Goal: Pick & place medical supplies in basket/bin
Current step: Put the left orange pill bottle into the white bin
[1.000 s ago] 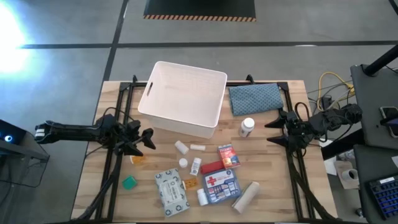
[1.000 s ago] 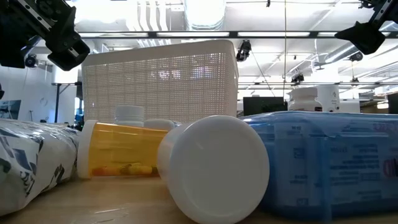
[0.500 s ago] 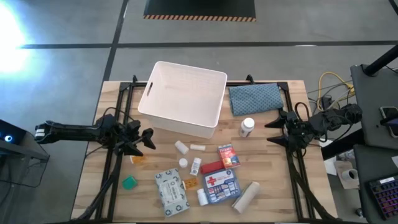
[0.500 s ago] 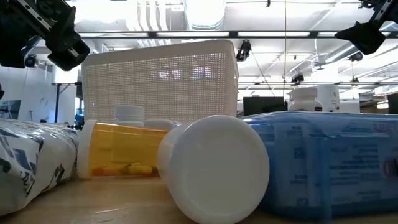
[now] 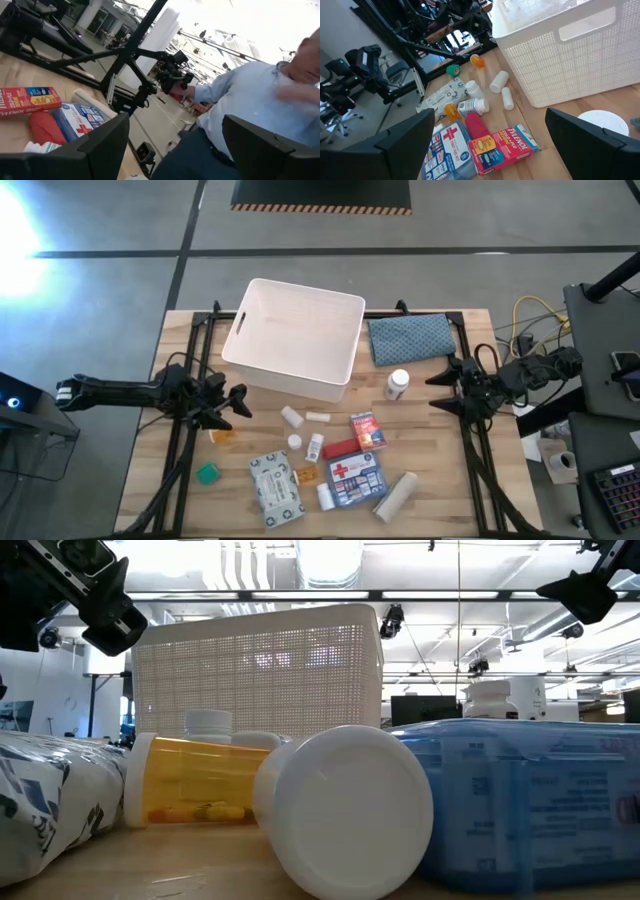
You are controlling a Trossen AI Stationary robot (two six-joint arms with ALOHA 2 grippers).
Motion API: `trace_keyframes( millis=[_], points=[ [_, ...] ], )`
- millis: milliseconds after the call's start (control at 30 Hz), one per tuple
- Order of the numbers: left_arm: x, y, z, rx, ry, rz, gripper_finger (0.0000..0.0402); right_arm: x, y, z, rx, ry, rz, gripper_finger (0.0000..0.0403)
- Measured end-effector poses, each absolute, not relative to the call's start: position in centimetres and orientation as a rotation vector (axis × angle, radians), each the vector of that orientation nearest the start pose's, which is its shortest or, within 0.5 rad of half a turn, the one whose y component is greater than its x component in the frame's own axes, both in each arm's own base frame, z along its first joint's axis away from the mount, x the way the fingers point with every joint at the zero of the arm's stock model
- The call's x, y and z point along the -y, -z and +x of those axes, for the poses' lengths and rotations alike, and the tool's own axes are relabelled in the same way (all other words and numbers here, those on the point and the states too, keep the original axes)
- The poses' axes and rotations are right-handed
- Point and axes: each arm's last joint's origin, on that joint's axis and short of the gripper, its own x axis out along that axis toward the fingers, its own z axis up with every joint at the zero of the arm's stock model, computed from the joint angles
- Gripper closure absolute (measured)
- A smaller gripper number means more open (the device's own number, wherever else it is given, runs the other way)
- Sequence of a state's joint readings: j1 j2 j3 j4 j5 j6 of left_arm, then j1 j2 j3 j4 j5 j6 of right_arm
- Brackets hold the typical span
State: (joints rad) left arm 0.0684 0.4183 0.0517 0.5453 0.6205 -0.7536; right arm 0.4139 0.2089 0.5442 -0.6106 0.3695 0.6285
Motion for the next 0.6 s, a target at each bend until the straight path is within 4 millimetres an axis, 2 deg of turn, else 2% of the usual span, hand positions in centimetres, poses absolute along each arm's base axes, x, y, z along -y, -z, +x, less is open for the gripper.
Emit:
trace_keyframes(
  millis=[600],
  points=[
    [0.87,-19.45,11.97,-0.047,0.586,-0.672,0.0104,-1.67,-27.06,6.39,-0.252,0.037,0.545,0.0034]
  ],
)
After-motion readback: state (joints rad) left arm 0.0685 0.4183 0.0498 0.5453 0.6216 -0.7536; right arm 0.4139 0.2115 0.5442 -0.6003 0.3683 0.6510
